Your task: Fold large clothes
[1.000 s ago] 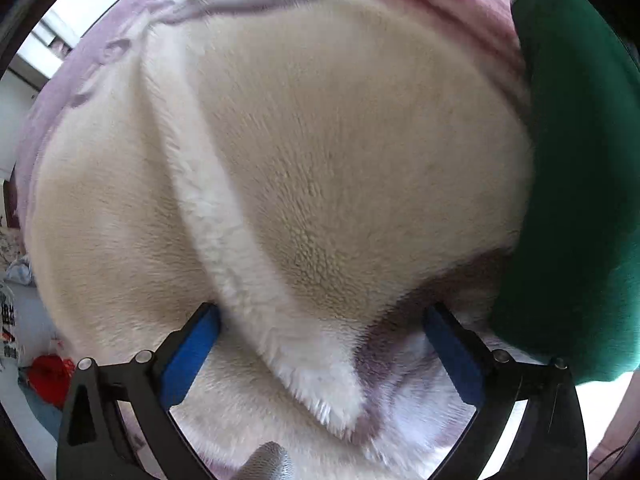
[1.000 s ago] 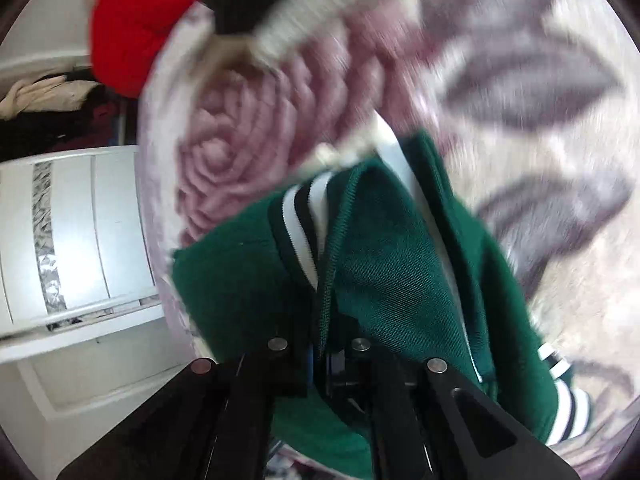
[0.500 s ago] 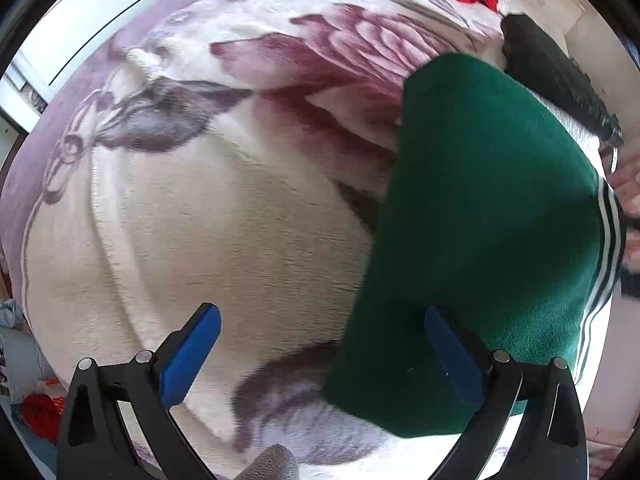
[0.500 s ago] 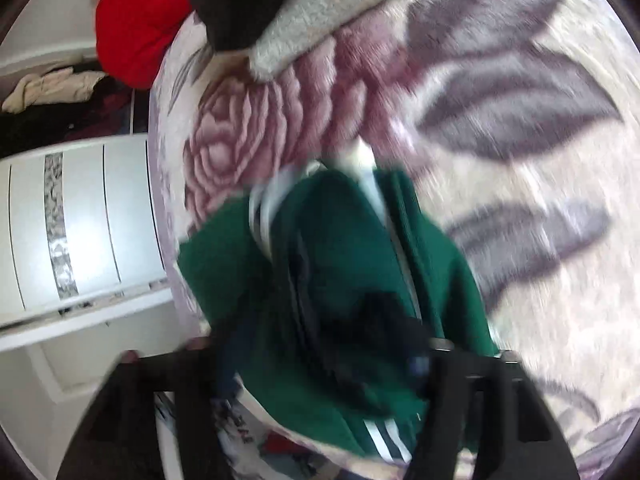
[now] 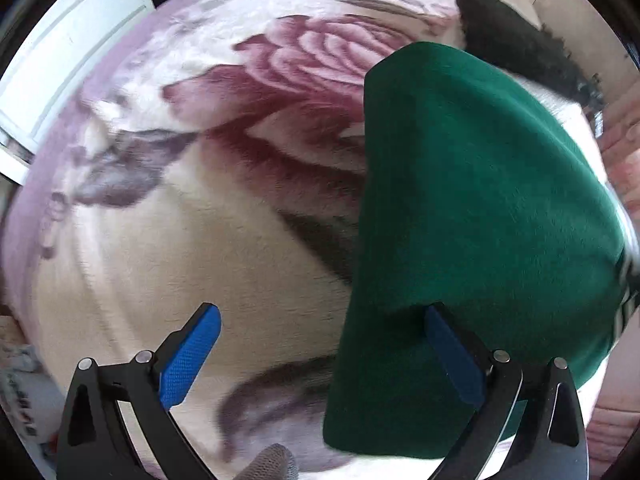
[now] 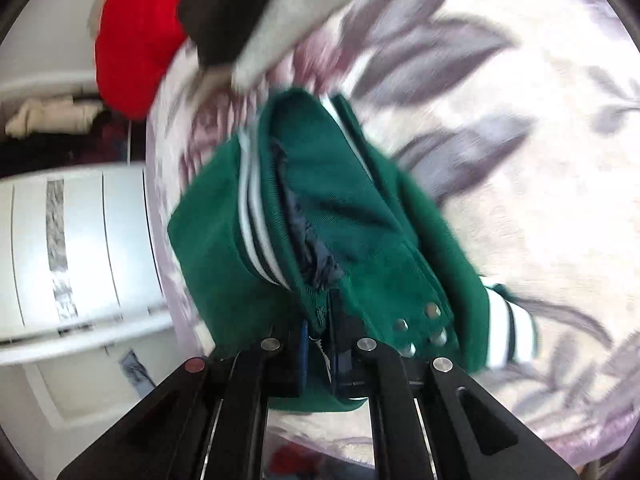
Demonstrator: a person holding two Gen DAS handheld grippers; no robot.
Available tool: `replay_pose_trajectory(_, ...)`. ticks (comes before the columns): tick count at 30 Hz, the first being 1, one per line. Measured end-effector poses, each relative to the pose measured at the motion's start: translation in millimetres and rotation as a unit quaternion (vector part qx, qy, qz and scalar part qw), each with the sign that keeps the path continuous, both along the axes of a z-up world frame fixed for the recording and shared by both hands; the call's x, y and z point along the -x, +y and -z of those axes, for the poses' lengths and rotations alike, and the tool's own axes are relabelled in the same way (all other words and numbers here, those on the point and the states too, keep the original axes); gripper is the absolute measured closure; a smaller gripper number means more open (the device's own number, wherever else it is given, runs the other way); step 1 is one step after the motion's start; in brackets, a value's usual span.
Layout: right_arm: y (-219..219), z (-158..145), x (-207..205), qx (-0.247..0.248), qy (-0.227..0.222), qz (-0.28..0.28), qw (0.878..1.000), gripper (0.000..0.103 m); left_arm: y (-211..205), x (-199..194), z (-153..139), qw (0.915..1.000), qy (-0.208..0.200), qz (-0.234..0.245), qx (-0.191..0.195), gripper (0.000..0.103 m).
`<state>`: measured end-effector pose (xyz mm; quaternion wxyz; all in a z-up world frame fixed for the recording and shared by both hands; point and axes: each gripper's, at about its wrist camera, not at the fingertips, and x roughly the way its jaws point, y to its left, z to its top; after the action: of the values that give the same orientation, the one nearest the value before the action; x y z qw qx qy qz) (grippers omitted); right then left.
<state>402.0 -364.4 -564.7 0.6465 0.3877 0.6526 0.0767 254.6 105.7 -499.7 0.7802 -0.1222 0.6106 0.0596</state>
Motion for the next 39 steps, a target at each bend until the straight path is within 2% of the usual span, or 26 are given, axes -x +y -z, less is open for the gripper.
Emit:
replay_pose_trajectory(1, -12.3, -0.7, 5.1, 0.015, 0.004, 0.01, 1.0, 0.095, -4.2, -4.3, 4.4, 1.0, 0.002, 0.0, 0.004, 0.0)
replay_pose_trajectory(3, -21.9, 17.8, 9.4, 0.025, 0.032, 0.007, 0.999, 0.095, -11.6, -9.7, 14.5, 0.9999, 0.009, 0.009, 0.009, 0.0)
replay_pose_trajectory(6, -22.8, 77.4, 10.5, 0.058, 0.083, -0.001, 0.995, 0.095, -14.8, -15.1, 31.9, 0.9996, 0.027, 0.011, 0.002, 0.0)
replay_pose_trajectory(8, -7.8, 112.8, 5.8, 0.041, 0.117, -0.008, 0.992, 0.094, -11.9, -18.0, 32.3, 0.9994, 0.033, 0.01, -0.002, 0.0)
replay_pose_trajectory(11, 7.1, 105.6, -14.5, 0.038, 0.111, -0.063, 0.991, 0.086, -9.8, -23.7, 17.8, 0.9993, 0.022, 0.029, -0.005, 0.0)
replay_pose_trajectory(13, 5.4, 90.8, -23.1, 0.033, 0.107, -0.09, 0.99, 0.064, -8.5, -32.3, 3.1, 0.9991, 0.007, 0.04, -0.007, 0.0)
replay_pose_trajectory(14, -1.6, 79.4, -27.2, 0.033, 0.097, -0.088, 0.991, 0.049, -6.8, -39.4, -4.5, 0.9991, -0.004, 0.043, -0.002, 0.0)
replay_pose_trajectory(15, -12.1, 67.8, -30.1, 0.028, 0.082, -0.077, 0.993, 0.044, -5.3, -47.1, -10.1, 0.999, -0.013, 0.043, 0.001, 0.0)
replay_pose_trajectory(18, -24.6, 43.6, -55.4, 0.006, 0.022, -0.047, 0.999, 0.036, -0.3, -89.1, -20.2, 0.9982, -0.043, 0.041, -0.007, 0.0)
replay_pose_trajectory(20, -21.4, 41.0, -80.2, 0.004, -0.012, -0.046, 0.999, 0.03, -1.4, -117.3, -13.0, 0.998, -0.045, 0.045, -0.007, 0.0)
replay_pose_trajectory(21, -17.8, 46.7, -93.9, 0.007, -0.019, -0.051, 0.998, 0.028, -1.7, -137.7, -1.5, 0.9981, -0.033, 0.05, 0.015, 0.0)
replay_pose_trajectory(22, -11.3, 53.3, -102.3, 0.008, -0.018, -0.057, 0.998, 0.028, -1.6, -157.2, 10.2, 0.997, -0.02, 0.053, 0.053, 0.0)
replay_pose_trajectory(23, -3.1, 63.0, -113.6, 0.007, -0.007, -0.06, 0.998, 0.028, -2.0, -167.0, 16.8, 0.996, -0.012, 0.053, 0.071, 0.0)
replay_pose_trajectory(24, 2.3, 71.0, -123.9, 0.0, 0.004, -0.061, 0.998, 0.044, -2.8, -178.6, 21.1, 0.9938, -0.014, 0.05, 0.099, 0.006)
replay_pose_trajectory(25, 6.0, 76.3, -132.2, -0.012, -0.005, -0.051, 0.999, 0.068, -3.5, -188.1, 22.0, 0.9904, -0.028, 0.048, 0.126, 0.029)
replay_pose_trajectory(26, 8.8, 77.7, -137.5, -0.017, -0.017, -0.039, 0.999, 0.1, -7.5, -190.9, 19.5, 0.9897, -0.036, 0.047, 0.13, 0.045)
replay_pose_trajectory(27, 15.4, 77.5, -139.2, -0.017, -0.017, -0.032, 0.999, 0.1, -10.7, -197.0, 18.7, 0.9877, -0.046, 0.051, 0.141, 0.083)
replay_pose_trajectory(29, 15.6, 62.7, -141.2, -0.001, -0.042, -0.012, 0.999, 0.1, -12.9, -207.7, 20.0, 0.9876, -0.049, 0.046, 0.142, 0.09)
replay_pose_trajectory(32, 1.1, 49.1, -144.1, 0.031, -0.065, 0.024, 0.997, 0.101, -11.7, -223.8, 35.8, 0.9834, -0.033, 0.034, 0.175, 0.091)
replay_pose_trajectory(36, -19.5, 81.2, -144.6, 0.063, -0.024, 0.037, 0.997, 0.101, -6.4, -229.5, 45.6, 0.9784, -0.007, 0.013, 0.206, 0.089)
replay_pose_trajectory(39, -18.6, 106.6, -150.2, 0.039, 0.01, 0.021, 0.999, 0.1, -5.8, -223.9, 33.9, 0.9829, 0.007, 0.012, 0.184, 0.087)
